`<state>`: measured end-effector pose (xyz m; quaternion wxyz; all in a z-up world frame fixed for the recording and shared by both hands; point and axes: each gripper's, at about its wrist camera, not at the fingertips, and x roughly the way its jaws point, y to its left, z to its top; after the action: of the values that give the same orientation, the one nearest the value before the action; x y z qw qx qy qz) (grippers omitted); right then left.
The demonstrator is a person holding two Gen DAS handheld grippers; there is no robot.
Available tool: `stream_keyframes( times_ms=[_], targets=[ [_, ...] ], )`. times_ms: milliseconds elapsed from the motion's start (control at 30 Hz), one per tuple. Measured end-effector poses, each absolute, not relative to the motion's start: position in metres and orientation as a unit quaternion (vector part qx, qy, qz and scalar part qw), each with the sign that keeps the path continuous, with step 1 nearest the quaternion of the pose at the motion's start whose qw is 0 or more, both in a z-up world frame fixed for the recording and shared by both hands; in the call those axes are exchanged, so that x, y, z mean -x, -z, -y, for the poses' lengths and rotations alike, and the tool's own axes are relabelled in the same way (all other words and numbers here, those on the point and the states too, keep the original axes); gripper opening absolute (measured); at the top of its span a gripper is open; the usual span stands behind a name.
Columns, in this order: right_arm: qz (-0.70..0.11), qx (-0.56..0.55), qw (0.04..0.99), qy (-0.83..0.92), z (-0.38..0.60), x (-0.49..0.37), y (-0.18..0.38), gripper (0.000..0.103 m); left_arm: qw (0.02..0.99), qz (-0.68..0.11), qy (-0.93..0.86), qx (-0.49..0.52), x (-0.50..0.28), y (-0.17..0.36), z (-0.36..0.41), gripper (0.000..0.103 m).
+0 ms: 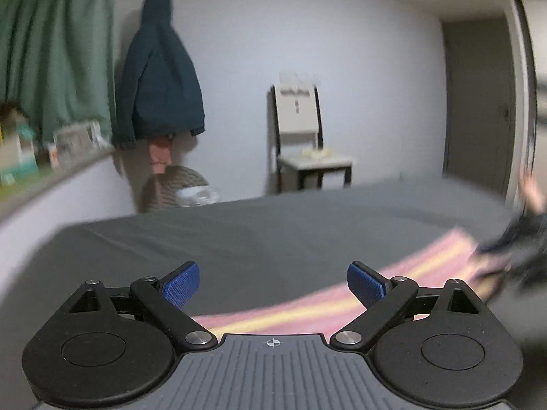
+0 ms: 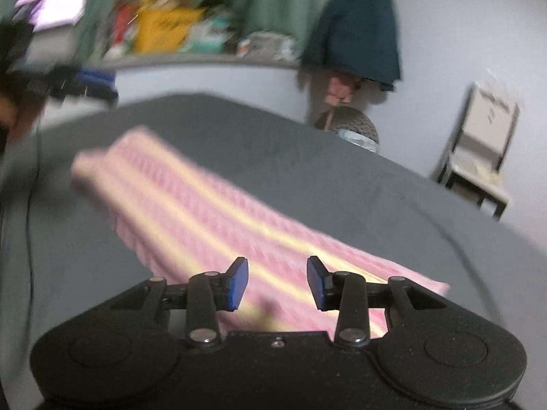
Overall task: Fold clothes
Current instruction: 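Lower the folded end onto the sweater and open both grippers, then press the folded sweater flat with both open grippers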
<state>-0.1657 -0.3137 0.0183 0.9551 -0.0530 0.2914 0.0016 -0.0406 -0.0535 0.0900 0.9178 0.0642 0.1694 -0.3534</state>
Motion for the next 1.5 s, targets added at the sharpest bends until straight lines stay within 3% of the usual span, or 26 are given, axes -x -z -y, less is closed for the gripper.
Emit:
stream_keyframes(
  times_ms=[167,500,667,767,900,1167,1267,1500],
  targets=[
    [-0.301,-0.095,0.947,0.066,0.310,0.114,0.012,0.037,0.912,-0.219,0.347,-0.015,0.036,-0.049,0.099,0.094],
    [-0.352,-0.033,0.927,0.122,0.279,0.110,0.034,0.042,0.856,-0.391,0.336,0.036,0.009,0.032,0.111,0.094],
    [-0.370,-0.042,0.915,0.155,0.273,0.114,0.007,0.047,0.849,-0.409,0.329,0.060,0.018,0.033,0.111,0.094],
    [-0.344,-0.049,0.923,0.165,0.273,0.117,-0.008,0.059,0.855,-0.395,0.324,0.093,0.024,0.021,0.104,0.094],
    [-0.327,-0.072,0.925,0.179,0.272,0.113,-0.006,0.059,0.871,-0.339,0.329,0.134,0.038,0.005,0.095,0.094],
    [-0.292,-0.082,0.941,0.152,0.271,0.109,0.020,0.060,0.899,-0.263,0.330,0.115,0.055,-0.008,0.086,0.094],
    [-0.297,-0.066,0.943,0.133,0.268,0.114,0.030,0.070,0.907,-0.249,0.322,0.104,0.056,-0.009,0.085,0.094],
    [-0.297,-0.021,0.950,0.095,0.268,0.131,0.043,0.070,0.910,-0.227,0.328,0.113,0.040,-0.034,0.108,0.094]
  ],
)
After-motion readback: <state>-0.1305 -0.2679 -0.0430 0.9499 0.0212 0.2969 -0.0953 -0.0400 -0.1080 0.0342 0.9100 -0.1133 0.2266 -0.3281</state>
